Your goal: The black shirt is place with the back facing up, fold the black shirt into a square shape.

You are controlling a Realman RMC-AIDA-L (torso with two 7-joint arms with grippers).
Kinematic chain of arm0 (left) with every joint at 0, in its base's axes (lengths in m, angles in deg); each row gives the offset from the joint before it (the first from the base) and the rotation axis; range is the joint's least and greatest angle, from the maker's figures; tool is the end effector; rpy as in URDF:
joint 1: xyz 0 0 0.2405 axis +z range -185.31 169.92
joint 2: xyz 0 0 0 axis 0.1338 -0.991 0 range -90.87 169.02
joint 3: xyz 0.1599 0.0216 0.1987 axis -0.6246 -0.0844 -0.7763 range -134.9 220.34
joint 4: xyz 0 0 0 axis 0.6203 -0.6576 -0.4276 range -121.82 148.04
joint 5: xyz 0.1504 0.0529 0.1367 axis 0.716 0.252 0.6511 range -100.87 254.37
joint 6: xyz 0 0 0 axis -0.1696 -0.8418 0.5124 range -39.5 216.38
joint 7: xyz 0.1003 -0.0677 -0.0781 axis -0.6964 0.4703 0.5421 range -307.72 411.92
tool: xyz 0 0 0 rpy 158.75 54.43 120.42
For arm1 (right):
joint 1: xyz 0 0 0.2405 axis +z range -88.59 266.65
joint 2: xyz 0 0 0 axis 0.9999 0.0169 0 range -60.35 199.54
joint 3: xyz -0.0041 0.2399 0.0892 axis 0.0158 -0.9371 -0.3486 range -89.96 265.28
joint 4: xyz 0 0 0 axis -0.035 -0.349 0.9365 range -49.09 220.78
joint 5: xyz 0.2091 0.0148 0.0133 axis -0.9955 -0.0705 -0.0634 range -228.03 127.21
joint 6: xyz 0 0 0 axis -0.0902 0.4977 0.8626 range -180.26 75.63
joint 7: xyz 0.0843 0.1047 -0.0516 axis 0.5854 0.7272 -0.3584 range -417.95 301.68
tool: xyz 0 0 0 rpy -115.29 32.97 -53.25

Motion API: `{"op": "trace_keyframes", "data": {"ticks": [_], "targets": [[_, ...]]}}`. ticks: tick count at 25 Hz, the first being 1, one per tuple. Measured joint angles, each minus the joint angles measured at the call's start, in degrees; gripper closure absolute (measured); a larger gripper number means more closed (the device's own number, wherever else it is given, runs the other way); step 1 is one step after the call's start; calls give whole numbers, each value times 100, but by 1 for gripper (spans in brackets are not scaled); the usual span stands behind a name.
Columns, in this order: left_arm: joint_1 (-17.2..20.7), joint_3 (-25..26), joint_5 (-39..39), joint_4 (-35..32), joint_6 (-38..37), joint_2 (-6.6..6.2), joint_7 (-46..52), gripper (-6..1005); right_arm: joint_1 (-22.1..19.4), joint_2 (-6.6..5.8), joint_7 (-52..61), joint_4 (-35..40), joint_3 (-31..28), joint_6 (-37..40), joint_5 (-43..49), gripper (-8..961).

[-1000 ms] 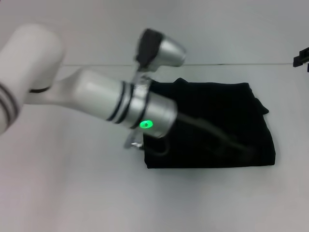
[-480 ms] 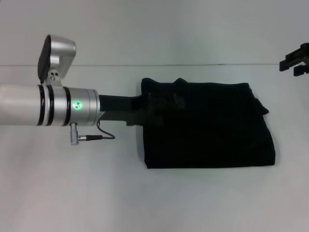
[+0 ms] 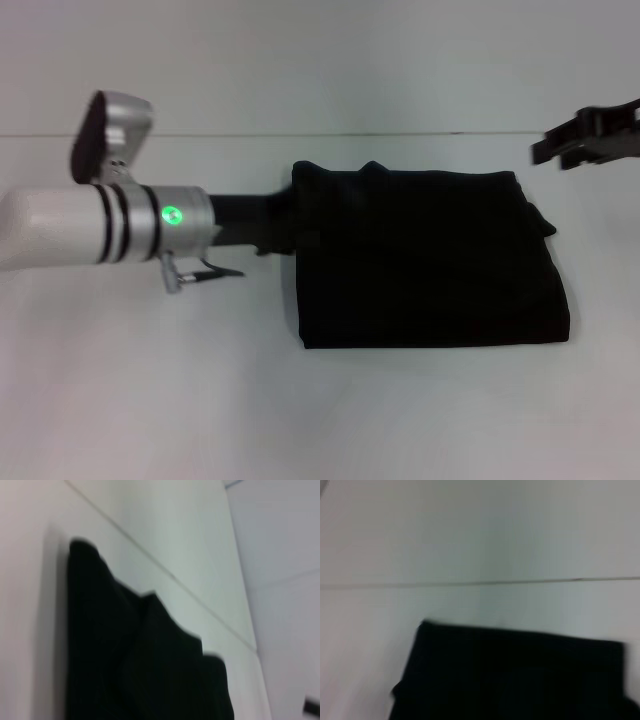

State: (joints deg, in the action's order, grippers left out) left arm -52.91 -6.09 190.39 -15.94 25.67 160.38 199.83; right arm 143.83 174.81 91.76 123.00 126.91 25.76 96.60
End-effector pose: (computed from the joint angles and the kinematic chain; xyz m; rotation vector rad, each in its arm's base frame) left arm -0.2010 0.4073 -0.0561 -2.0693 -2.0388 -0.7272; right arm 0.2123 0.4595 0.0955 -2.1703 1.5771 0.1188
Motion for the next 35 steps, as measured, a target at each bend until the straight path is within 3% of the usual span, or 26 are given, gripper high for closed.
{"op": "trace_keyframes", "data": {"ticks": [3, 4, 8, 11, 15, 17, 22, 35], "targets": [[153, 227, 25, -221, -125, -105, 0, 49, 145, 155, -687, -4, 101, 169, -29, 480], [241, 361, 38, -330, -223, -157, 1, 49, 238, 267, -1102, -8, 361, 224, -20, 480], [467, 1030, 123, -634, -619, -266, -2, 50, 333, 439, -1569, 21, 950, 158, 26, 481], [601, 1386, 199, -799, -828, -297, -7, 51, 366, 693, -1998, 232, 1497, -69, 33, 484], [680, 1507, 206, -844, -866, -303, -38, 52, 323, 1079, -2742, 674, 1605, -261, 21, 490], [686, 1533, 206, -811, -852, -292, -73, 52, 337, 1179, -2924, 739, 1605, -351, -3, 494], [689, 1547, 179, -783, -814, -268, -136, 52, 513, 1346, -3048, 512, 2012, -571, 66, 501], [690, 1557, 155, -784, -762, -246, -173, 52, 593, 1391, -2588, -58, 2702, -1197, 154, 522]]}}
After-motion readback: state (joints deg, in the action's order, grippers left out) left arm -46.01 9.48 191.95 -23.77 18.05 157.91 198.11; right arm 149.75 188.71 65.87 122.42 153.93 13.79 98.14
